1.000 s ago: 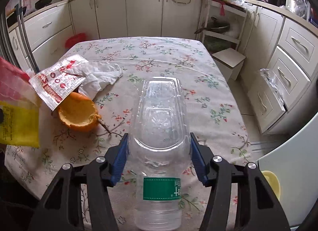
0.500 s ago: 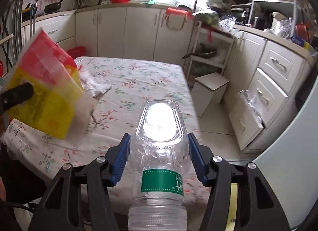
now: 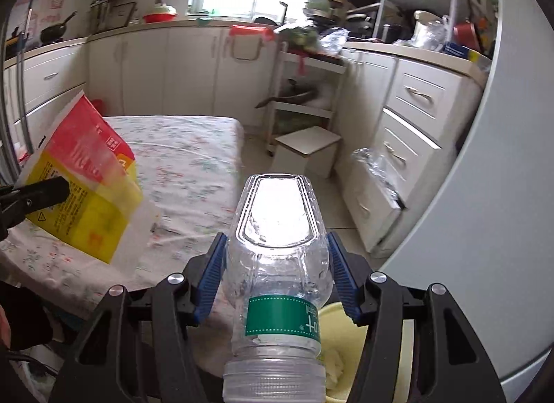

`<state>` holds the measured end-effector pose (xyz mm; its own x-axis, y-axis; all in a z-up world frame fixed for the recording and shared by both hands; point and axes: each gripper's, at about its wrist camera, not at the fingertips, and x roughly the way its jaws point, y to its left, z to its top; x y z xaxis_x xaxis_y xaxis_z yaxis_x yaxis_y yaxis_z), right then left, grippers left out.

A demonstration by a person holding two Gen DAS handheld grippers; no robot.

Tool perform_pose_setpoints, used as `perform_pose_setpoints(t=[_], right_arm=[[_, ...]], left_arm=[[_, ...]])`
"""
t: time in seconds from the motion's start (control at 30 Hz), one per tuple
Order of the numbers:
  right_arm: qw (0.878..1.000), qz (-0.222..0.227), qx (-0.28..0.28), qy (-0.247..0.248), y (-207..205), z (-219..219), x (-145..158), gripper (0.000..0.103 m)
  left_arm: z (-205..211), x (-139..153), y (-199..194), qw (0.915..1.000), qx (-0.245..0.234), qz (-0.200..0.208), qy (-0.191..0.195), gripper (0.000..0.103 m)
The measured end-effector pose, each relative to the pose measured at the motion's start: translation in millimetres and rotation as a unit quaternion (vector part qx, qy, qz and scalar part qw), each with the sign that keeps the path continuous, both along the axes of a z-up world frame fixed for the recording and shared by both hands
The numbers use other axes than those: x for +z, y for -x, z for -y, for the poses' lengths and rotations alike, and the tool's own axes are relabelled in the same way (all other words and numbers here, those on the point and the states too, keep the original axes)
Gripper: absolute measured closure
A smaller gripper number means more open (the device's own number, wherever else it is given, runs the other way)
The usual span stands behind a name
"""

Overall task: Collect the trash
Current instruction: 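Carry the wrapper and bottle to the yellow bucket and release both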

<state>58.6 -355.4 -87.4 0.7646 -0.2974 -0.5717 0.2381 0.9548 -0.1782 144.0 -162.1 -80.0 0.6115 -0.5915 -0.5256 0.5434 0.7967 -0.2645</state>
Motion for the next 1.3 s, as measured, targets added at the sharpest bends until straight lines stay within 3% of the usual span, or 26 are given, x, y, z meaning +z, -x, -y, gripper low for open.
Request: perform_pose_setpoints(t=[0.67,0.9,1.3], right_arm=[[0.994,-0.046,-0.095,-0.010,33,90,-43,0.046],[0.989,-0.086,-0.120,-0.018,33,113,-66,0.046],[0.991,-0.062,-0.116,-0.014,56,108,-42,0.037]], left_arm=[[140,0,10,0.9949,-0.100,-0.007,-0.010,0.096],[167,3,18,0.9935,-0.113,-0.007,-0.007,0.096],[180,2,21,0.9928,-0.118,-0.009,-0.017,0.096]])
